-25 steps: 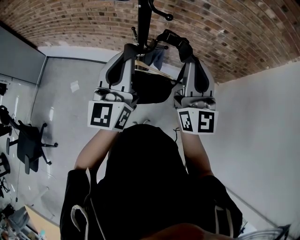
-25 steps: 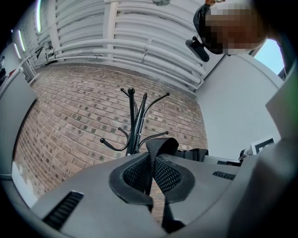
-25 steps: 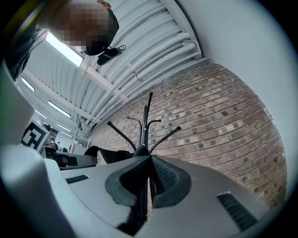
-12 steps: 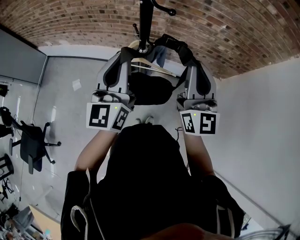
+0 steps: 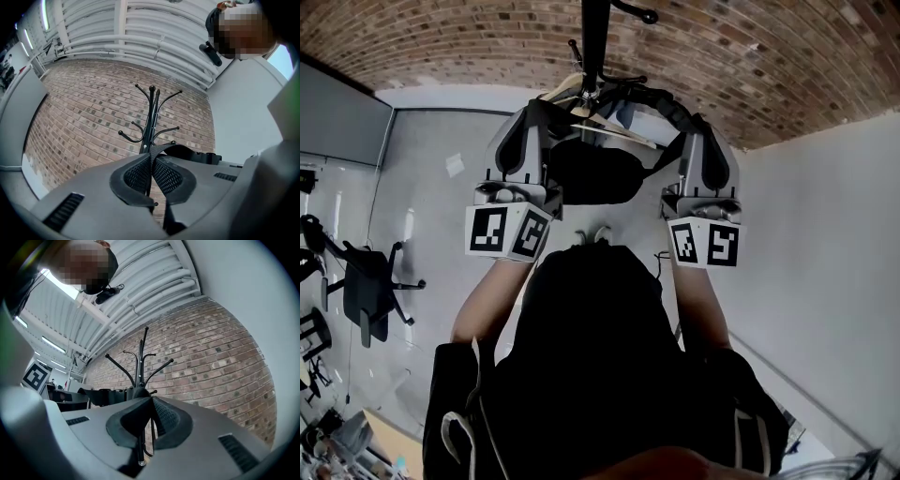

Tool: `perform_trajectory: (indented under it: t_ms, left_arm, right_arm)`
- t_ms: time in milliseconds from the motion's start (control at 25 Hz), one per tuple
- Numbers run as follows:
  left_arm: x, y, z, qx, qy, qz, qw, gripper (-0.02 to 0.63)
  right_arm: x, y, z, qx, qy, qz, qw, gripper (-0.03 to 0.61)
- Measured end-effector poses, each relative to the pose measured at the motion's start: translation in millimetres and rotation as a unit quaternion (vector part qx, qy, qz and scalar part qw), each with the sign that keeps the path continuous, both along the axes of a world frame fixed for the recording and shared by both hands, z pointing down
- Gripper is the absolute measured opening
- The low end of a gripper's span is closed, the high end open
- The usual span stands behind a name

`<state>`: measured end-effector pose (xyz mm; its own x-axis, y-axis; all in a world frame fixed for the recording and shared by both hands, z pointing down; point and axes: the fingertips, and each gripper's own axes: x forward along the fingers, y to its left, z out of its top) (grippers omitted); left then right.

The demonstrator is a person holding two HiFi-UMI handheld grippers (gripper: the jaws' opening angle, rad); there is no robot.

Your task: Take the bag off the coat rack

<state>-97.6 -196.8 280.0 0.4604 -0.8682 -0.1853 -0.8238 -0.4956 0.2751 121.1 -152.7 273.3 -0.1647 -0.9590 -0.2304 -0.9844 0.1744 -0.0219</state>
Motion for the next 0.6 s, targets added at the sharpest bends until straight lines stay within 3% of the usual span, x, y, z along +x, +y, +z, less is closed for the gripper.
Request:
perform_trajectory:
  t_ms: [600]
  left_arm:
    - [-26.6, -0.6, 12.5, -0.011, 0.025, -0.025, 0.9993, 0.023]
  right_arm:
    - [18.9, 0.2, 9.2, -0.011, -0.014, 0.017, 1.000, 0.023]
